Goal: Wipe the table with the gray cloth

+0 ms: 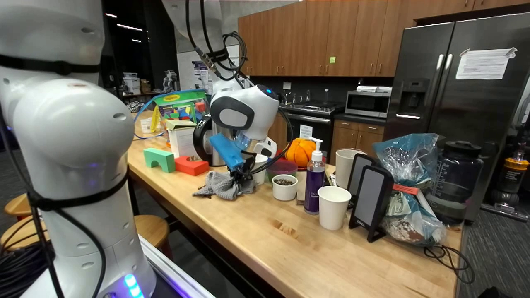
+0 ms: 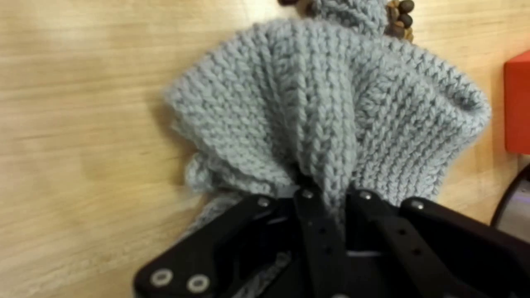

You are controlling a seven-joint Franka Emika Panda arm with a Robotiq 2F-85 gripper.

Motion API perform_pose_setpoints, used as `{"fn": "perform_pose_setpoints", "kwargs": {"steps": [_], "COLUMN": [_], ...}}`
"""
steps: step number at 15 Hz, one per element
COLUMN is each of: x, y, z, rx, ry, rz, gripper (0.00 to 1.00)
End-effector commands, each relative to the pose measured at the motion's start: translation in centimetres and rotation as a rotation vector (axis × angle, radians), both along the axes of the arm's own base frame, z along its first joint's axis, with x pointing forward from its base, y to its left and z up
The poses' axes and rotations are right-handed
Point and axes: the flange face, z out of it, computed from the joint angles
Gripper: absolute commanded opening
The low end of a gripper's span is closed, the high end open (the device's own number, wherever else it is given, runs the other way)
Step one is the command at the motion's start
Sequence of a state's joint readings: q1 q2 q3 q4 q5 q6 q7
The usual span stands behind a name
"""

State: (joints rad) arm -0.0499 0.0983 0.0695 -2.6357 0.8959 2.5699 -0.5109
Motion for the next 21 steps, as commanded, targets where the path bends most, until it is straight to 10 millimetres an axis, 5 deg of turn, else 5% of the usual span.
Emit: {"fn": "perform_pose_setpoints", "kwargs": {"steps": [1, 12, 21], "x": [-0.5, -0.6, -0.5], "y": [0.7, 4.8, 5.7], "z": [-2.6, -2.1, -1.9], "rx": [0.032, -0.008, -0.141], "ry": [0.004, -0.008, 0.015], "rz": [-0.048, -0.038, -0.091], "gripper": [0.03, 0.03, 0.03]}}
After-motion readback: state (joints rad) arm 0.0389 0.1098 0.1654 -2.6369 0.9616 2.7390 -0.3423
